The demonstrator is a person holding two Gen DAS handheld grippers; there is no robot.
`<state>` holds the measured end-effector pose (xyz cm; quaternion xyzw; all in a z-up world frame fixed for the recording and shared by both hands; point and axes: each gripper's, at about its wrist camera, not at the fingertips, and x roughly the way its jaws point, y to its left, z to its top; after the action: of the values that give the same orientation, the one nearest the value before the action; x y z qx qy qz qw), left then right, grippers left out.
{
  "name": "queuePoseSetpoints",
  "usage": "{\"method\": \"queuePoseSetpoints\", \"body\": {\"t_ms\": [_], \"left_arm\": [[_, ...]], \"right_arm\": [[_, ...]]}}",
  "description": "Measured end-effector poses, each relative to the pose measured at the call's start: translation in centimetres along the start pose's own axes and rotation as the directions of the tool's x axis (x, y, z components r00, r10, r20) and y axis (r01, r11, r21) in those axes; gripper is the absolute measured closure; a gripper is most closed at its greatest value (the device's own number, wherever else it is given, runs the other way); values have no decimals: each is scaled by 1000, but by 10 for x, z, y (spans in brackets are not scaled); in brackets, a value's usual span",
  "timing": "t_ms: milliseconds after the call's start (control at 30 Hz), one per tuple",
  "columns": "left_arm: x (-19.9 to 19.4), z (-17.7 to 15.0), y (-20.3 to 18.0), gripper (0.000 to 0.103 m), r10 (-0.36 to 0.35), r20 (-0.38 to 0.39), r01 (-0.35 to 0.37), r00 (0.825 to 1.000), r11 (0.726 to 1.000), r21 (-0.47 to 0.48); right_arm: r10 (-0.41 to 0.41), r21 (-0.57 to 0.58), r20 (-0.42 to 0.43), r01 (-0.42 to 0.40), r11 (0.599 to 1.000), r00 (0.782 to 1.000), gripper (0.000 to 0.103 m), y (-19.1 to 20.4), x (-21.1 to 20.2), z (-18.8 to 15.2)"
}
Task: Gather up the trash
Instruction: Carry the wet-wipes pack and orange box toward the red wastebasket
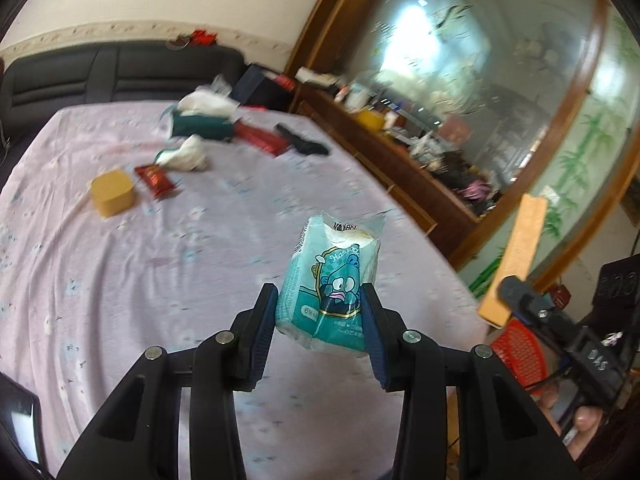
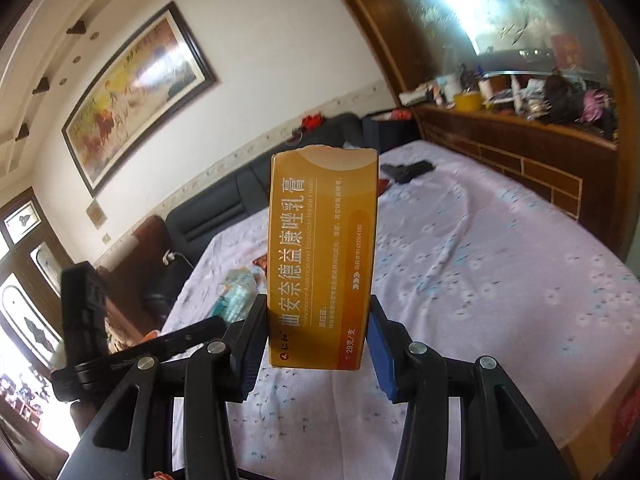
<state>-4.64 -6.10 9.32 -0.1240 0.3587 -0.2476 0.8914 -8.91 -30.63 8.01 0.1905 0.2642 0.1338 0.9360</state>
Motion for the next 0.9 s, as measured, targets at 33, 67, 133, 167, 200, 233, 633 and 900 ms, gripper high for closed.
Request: {"method": "queuePoseSetpoints", "body": {"t_ms": [33,67,133,167,200,233,633,900], "left_arm": [[-5,-1,-9,63,-11,10,10,1000,1000,14],[-10,-1,-17,63,-20,21,19,1000,999,25],[-18,-1,-34,63,-48,32,46,998,998,48],[-20,-2,-40,63,-60,31,58,998,997,57],[-23,-2,-48,63,-73,30,71,997,995,68],[-25,-2,-54,63,-84,32,82,996,994,77],[-48,-9,-121,63,-203,56,191,978,966,172],[-47,-15,-159,63,-269,37,254,962,939,233]], "right_arm": [[-4,-5,15,4,1000,1000,54,0,-10,0],[-15,-7,32,16,1000,999,54,-1,-20,0],[-29,-10,59,30,1000,998,54,-4,-36,0],[-37,-7,77,37,999,996,54,-7,-46,1],[-42,-1,86,42,999,995,54,-9,-52,1],[-47,5,97,46,999,994,54,-12,-60,1],[-143,65,201,133,989,969,54,-33,-135,-4],[-219,109,267,197,974,938,54,-48,-188,-9]]}}
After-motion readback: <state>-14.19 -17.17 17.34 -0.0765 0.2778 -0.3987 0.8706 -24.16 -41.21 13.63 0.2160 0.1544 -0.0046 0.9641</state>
